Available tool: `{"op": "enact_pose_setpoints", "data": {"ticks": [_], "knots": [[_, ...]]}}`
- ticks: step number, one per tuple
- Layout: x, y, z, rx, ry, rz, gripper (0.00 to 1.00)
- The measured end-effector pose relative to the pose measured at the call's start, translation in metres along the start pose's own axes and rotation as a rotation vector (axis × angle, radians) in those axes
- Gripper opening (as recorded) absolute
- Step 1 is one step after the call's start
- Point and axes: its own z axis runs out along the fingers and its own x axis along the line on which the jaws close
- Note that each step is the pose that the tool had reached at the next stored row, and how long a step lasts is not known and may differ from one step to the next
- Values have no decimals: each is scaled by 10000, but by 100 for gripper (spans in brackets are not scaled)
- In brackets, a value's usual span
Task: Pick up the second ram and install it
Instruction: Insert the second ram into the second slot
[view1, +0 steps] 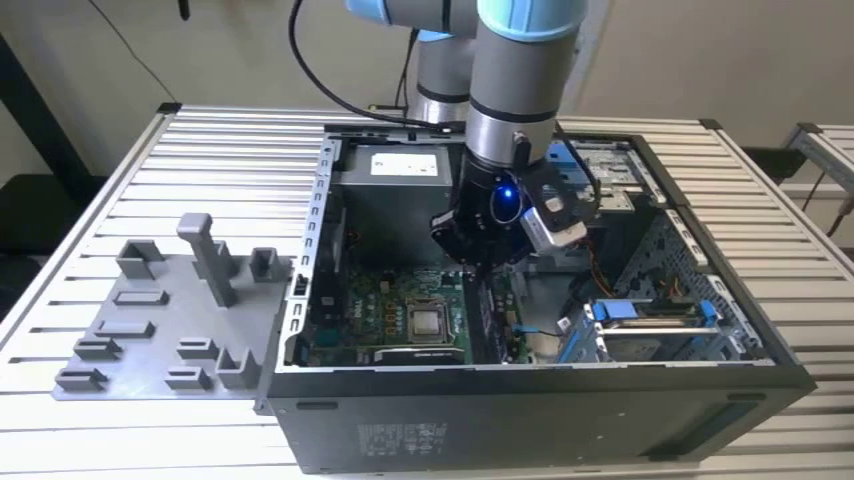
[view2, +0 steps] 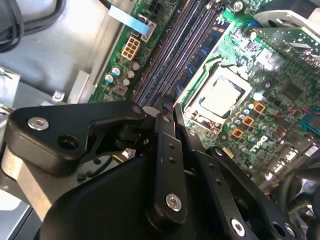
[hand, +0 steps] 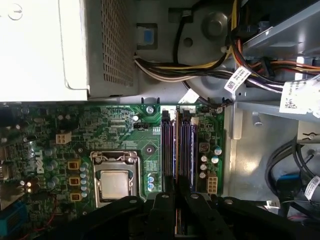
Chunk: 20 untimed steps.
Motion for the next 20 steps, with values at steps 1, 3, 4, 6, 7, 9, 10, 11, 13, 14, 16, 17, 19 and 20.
{"op": "enact_pose_setpoints", "data": {"ticks": [1, 3, 4, 6, 7, 9, 10, 11, 13, 14, 16, 17, 19, 20], "knots": [[1, -4, 12, 0, 0, -4, 14], [1, -11, 38, -2, 2, -13, 14], [1, -17, 45, 1, 7, -17, 14], [1, -30, 56, 0, 10, -19, 14], [1, -35, 63, 0, 11, -19, 14], [1, -49, 75, 0, 13, -22, 14], [1, -56, 81, -1, 13, -22, 14], [1, -63, 88, -1, 15, -22, 14], [0, -77, 102, 0, 17, -24, 14], [1, -82, 109, -2, 18, -23, 14], [1, -85, 125, -3, 18, -22, 14], [1, -86, 134, -1, 18, -23, 14], [1, -85, 152, -1, 18, -24, 14], [2, -84, 161, -2, 18, -23, 14]]}}
